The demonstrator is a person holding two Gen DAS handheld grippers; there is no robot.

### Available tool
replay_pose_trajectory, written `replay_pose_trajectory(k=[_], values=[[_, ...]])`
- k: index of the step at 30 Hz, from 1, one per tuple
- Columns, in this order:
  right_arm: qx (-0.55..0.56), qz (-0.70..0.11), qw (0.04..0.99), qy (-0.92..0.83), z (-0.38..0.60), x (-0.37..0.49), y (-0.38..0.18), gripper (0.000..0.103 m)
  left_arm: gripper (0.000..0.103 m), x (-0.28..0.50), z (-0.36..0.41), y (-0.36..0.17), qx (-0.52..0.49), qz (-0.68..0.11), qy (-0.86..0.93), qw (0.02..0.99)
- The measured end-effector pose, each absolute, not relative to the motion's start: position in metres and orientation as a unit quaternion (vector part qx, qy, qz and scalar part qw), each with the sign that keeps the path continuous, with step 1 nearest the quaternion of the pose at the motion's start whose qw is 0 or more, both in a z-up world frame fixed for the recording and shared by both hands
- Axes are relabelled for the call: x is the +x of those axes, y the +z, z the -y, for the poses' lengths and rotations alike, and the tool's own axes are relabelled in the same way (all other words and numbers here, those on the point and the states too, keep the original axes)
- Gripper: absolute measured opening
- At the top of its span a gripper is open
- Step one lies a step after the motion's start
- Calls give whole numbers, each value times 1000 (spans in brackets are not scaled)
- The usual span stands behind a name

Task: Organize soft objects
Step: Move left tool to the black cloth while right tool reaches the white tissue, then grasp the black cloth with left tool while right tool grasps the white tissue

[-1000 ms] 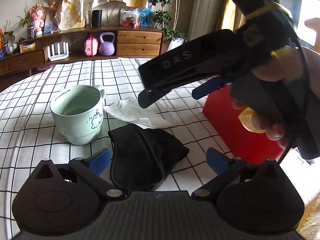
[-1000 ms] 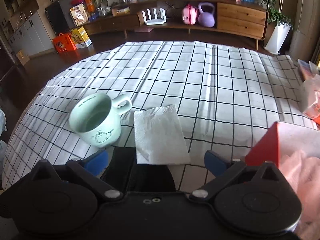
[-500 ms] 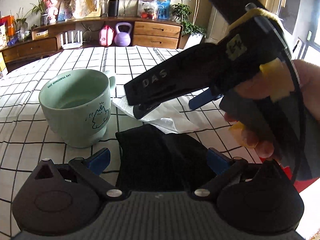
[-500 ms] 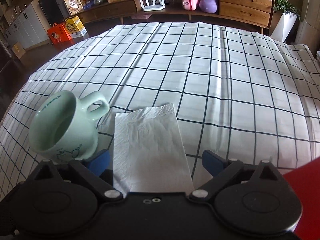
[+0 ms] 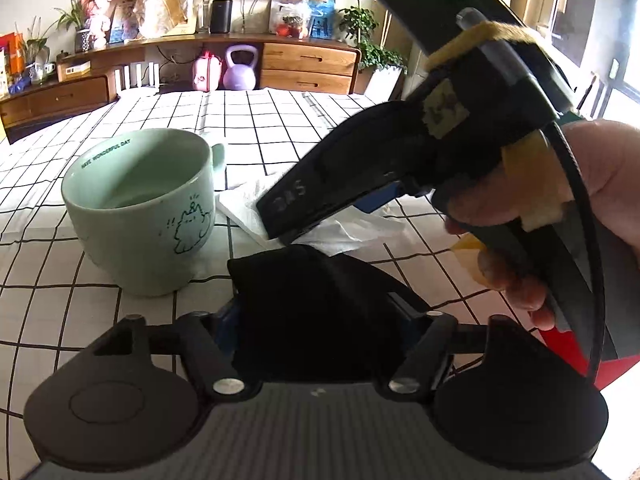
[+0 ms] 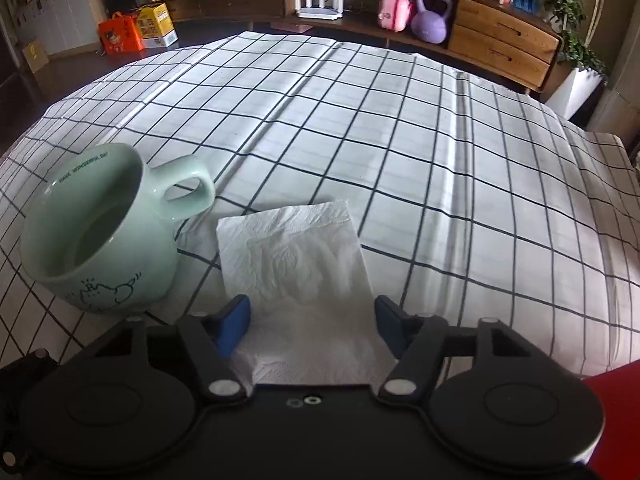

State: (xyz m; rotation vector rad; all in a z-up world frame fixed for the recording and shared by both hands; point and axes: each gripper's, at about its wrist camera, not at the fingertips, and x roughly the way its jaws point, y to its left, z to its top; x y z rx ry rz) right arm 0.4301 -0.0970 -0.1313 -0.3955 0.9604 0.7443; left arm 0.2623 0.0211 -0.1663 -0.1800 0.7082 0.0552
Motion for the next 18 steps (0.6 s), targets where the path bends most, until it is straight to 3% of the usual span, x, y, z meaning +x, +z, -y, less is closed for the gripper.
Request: replay_pose_trajectory(k=[4,6,8,18], values=[[-176,-448,809,337,102,432,-129,41,58,260,-21,-165,-90,-346,27,933],[-169,-450,811,334,105,432,-128,24,42,261,-22,-163,-94,-348,20,933],[-166,-451,813,330,108,431,-128,12,40,259,-23,-161,-93,-350,17,932],[-131,-441,829,317,134,416,-112,7,29,251,-19,-152,-91,-350,12,932]])
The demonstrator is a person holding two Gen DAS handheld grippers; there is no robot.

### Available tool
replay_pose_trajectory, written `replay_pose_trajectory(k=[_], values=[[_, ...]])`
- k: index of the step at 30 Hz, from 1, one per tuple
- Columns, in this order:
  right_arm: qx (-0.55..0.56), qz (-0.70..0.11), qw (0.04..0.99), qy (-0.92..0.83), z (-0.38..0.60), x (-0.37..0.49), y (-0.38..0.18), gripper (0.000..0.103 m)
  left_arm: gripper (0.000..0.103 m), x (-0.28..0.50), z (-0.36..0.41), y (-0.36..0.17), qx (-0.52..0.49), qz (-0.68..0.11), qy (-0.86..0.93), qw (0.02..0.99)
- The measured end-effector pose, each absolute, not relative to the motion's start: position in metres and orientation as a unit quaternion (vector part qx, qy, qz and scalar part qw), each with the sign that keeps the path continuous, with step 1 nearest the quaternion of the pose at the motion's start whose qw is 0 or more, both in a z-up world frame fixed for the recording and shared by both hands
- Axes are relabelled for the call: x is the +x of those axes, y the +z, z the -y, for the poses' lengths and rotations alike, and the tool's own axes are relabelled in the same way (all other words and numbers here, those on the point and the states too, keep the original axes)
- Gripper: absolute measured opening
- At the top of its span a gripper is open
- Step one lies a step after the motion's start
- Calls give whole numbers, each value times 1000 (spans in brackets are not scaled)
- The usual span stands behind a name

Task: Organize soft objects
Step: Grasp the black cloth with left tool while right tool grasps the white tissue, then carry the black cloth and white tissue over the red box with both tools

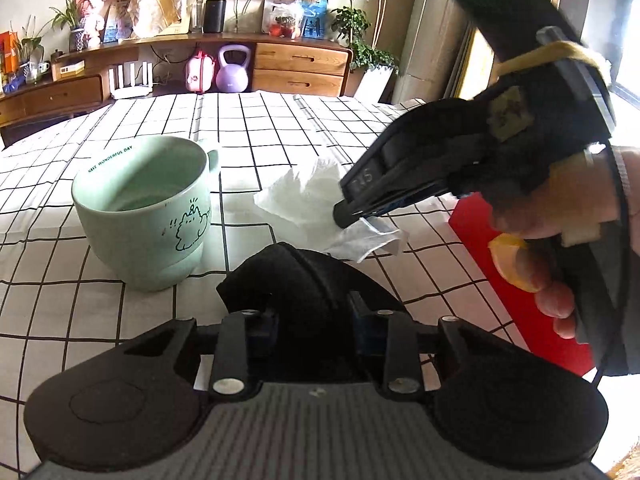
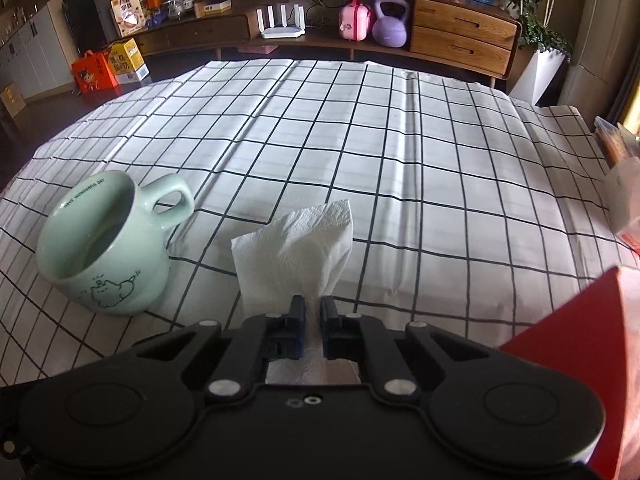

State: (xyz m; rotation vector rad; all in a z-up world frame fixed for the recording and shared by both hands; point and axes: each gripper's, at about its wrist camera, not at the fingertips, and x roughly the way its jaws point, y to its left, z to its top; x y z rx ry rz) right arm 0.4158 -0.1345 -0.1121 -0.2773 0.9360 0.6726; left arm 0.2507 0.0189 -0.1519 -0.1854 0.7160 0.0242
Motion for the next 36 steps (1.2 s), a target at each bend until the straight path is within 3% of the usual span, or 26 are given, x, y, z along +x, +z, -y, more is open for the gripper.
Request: replay_pose_trajectory(k=[36], values=[[-32,-330,887,321,289,298,26,7,27,179,28,-20,-87,-248,-26,964]])
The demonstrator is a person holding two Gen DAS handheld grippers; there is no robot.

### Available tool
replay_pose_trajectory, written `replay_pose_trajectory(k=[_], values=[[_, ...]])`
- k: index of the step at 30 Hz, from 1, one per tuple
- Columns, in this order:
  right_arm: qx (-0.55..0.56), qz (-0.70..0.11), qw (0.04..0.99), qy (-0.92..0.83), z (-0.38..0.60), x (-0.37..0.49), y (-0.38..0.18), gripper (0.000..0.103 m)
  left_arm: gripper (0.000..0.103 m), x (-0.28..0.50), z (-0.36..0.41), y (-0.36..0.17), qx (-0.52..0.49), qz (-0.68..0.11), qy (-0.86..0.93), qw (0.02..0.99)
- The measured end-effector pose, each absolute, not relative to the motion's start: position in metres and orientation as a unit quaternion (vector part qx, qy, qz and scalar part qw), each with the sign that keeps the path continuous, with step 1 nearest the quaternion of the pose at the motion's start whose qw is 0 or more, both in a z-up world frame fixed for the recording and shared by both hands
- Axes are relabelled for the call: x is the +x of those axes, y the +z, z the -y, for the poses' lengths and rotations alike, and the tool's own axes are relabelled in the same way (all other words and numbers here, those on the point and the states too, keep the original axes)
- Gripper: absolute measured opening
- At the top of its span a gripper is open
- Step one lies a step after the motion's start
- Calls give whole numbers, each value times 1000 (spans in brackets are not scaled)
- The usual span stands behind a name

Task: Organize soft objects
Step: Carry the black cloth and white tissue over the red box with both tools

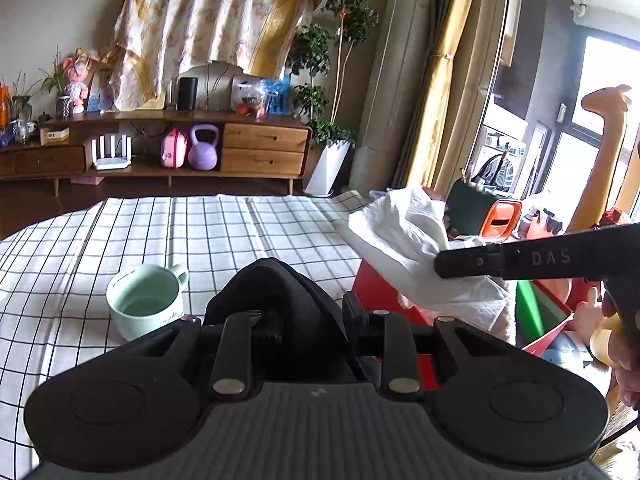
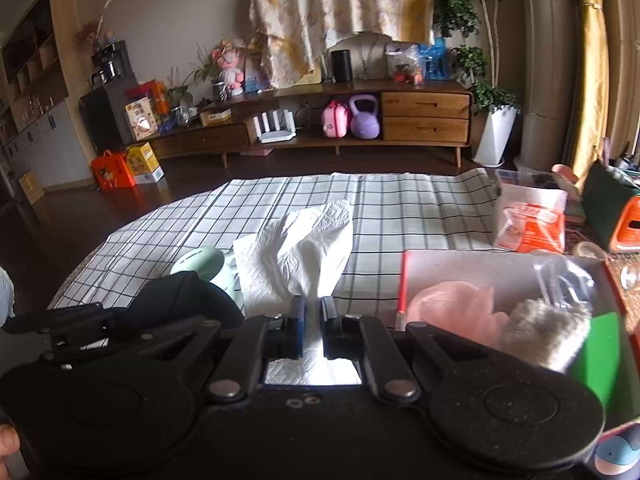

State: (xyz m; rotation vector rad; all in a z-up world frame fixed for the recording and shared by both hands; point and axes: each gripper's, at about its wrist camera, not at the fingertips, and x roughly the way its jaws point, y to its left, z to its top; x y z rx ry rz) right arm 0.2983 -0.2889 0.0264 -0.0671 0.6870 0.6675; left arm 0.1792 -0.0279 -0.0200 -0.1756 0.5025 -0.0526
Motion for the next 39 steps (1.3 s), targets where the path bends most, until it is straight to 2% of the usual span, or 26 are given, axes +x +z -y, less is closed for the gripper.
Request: replay_pose_trajectory(k=[9,25,35,39], values=[[3,-319,907,277,354,298,32,7,27,188,65,-1,-70,-236,-65,967],[51,-319,929,182,461,315,5,8,27,236,155,-3,-38,-258,-154,953],[74,-329,928,157,493,332,-18,8,27,283,180,49,-70,-210,-188,957],[79,-331,928,153,498,340,-22,8,27,298,188,54,-81,-200,-198,956]])
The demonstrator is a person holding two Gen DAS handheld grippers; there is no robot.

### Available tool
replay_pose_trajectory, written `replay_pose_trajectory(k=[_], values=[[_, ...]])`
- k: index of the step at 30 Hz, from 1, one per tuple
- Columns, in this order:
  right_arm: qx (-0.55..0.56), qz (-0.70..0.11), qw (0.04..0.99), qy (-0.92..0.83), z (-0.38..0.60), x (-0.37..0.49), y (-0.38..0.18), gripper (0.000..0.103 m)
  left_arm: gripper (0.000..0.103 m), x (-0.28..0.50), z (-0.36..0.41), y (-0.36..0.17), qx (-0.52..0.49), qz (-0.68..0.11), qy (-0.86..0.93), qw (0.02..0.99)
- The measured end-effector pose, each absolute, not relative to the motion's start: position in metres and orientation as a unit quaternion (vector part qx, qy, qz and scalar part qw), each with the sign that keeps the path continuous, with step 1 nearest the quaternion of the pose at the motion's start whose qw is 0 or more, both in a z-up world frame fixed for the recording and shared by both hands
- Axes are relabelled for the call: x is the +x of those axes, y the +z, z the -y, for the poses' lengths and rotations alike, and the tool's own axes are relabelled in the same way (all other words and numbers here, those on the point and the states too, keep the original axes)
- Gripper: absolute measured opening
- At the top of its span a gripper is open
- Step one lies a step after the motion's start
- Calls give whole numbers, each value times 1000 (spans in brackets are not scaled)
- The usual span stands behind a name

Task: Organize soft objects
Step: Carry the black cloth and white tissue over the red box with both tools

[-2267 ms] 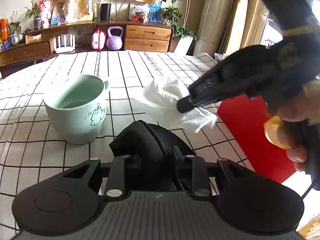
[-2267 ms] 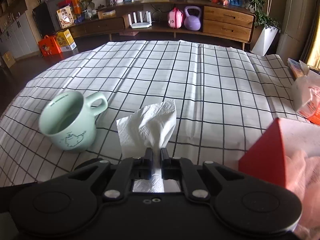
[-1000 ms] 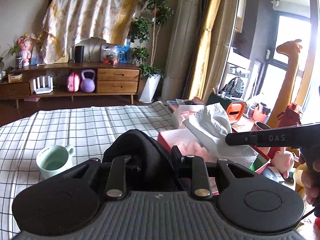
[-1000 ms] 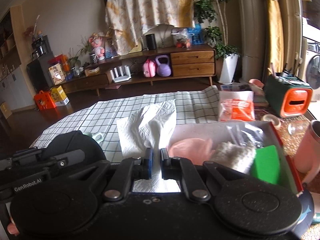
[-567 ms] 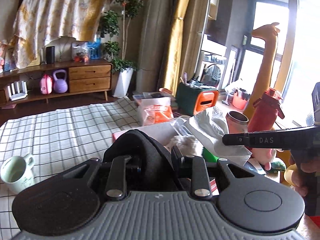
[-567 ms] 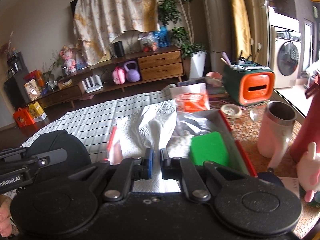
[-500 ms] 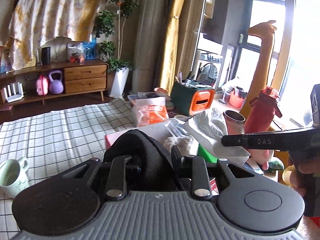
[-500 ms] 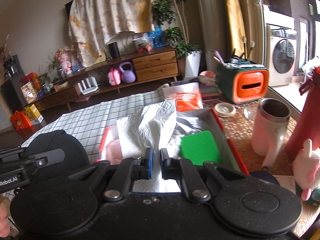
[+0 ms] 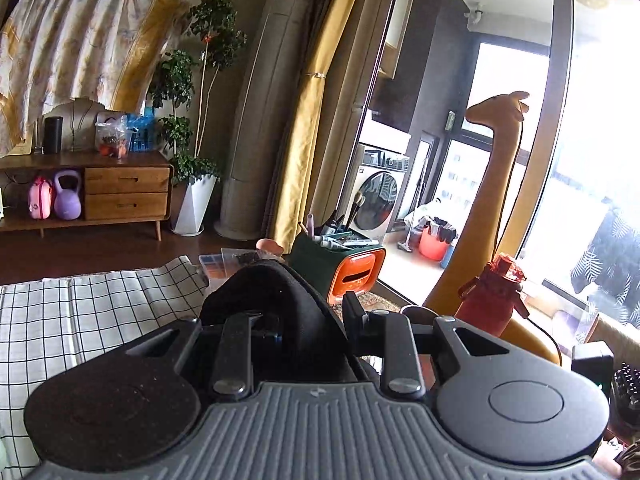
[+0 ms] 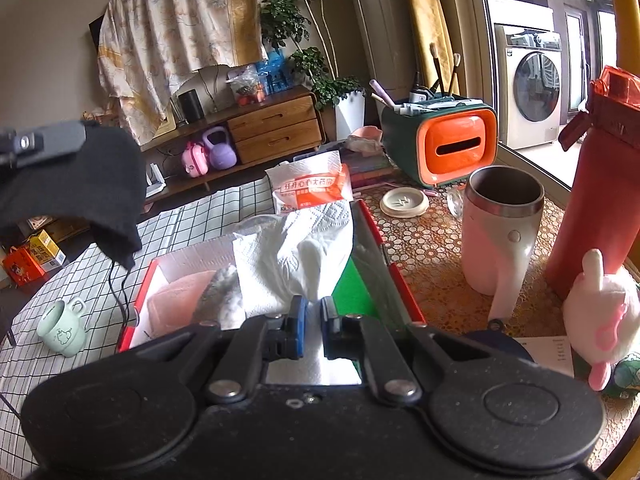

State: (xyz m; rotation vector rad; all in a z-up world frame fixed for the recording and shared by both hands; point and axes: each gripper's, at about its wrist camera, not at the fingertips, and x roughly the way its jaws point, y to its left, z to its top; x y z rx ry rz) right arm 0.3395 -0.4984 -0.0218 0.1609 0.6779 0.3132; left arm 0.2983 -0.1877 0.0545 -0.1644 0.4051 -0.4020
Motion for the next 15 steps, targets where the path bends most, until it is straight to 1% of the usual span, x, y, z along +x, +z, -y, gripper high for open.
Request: replay_pose_trajectory(k=[4,11,15], values=[[82,-334,927,150,501,346,-27,8,27,313,190,40,-93,-210,-211,950],[84,-351,920,154,499,358,-45,8,27,338,187,-19,-89,-287,-187,935],[82,-357,917,158,494,361,-51,9,27,346,183,-46,-76,-315,-173,930]])
